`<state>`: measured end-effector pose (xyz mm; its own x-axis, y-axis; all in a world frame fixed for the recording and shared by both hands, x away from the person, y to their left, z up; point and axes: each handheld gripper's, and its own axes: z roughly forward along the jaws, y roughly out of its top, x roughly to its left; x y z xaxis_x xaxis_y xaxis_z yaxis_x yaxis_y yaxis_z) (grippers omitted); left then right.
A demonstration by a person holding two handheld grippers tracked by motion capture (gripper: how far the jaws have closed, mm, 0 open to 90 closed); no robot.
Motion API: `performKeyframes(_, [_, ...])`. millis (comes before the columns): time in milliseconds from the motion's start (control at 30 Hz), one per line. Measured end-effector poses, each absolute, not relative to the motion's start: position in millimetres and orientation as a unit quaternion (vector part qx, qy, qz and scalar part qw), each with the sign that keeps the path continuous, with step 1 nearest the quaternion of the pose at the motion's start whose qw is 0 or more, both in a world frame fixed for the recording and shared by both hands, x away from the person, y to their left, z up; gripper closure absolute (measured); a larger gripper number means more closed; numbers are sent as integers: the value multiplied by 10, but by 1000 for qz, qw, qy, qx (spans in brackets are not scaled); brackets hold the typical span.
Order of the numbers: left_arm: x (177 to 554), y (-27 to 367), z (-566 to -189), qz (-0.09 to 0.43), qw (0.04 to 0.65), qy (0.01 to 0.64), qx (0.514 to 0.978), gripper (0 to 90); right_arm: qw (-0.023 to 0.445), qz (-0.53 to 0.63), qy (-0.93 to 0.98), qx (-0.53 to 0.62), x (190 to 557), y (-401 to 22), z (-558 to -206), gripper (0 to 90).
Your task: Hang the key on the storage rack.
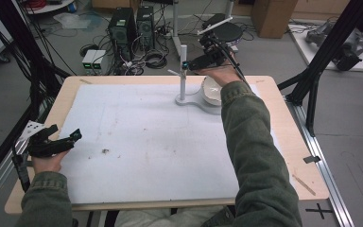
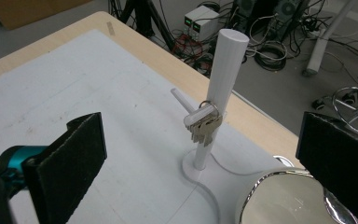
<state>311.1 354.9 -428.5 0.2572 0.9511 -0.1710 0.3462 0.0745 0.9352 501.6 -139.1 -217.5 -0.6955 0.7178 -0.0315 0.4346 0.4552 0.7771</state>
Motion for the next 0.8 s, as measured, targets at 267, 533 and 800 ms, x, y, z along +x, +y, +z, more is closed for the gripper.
performKeyframes(267, [3107,3549,-4281,299,507,530,611,17,174,387,832,358,4940,-1460,-2280,6])
performKeyframes(533, [3108,3543,-4282,299,504,530,612,17,176,387,825,371,4810,-1677,-2408,6])
performKeyframes(800, [3109,3549,-4282,299,508,532,608,17,183,386,819,384,4665,-1877,-2490,6])
